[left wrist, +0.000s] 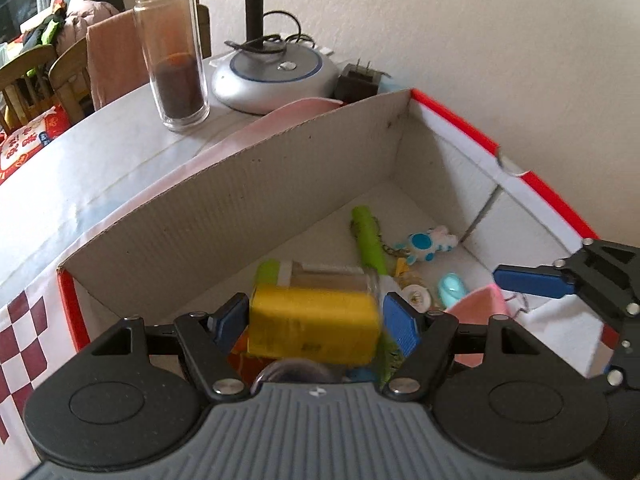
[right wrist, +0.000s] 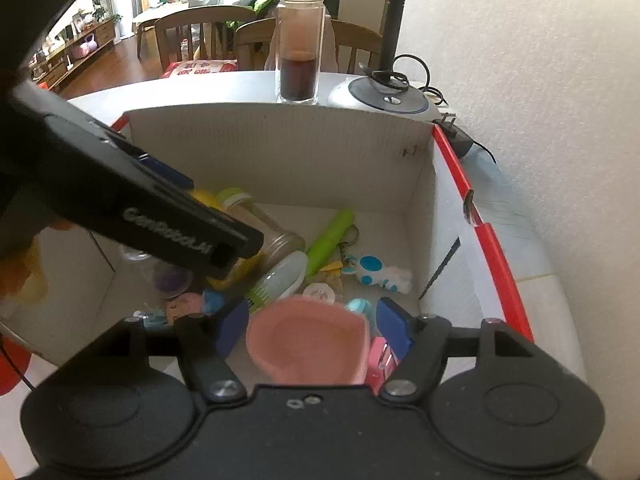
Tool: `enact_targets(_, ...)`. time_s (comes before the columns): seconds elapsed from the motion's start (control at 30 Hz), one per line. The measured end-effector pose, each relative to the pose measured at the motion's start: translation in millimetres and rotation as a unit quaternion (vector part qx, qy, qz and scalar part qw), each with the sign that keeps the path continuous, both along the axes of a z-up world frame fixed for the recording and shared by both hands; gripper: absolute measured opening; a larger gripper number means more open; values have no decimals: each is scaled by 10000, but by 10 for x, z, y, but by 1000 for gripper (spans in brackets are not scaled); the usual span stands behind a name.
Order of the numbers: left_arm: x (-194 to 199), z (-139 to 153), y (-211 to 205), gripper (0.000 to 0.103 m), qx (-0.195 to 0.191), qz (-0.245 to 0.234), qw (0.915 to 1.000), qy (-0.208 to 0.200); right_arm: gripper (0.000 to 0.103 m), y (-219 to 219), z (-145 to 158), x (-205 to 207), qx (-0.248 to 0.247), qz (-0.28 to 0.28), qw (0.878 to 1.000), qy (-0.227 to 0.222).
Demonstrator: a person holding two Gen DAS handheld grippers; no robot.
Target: Organize rigid objects
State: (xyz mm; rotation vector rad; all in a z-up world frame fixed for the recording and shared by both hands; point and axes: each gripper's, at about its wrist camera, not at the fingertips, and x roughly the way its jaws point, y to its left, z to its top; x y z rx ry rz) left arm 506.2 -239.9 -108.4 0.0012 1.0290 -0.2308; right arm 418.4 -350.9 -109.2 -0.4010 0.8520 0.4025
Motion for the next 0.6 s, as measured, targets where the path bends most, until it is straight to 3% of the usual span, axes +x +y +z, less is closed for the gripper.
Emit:
enact_targets(0.23,-191,162,91,74,-245,76,9994,-231,75,18,85,-86,51,-32,9999,-119)
enact_targets(0.6,-632,547,277,74,-446,-30,9948,-913,81,62,370,-396,398,-181,9982,-415)
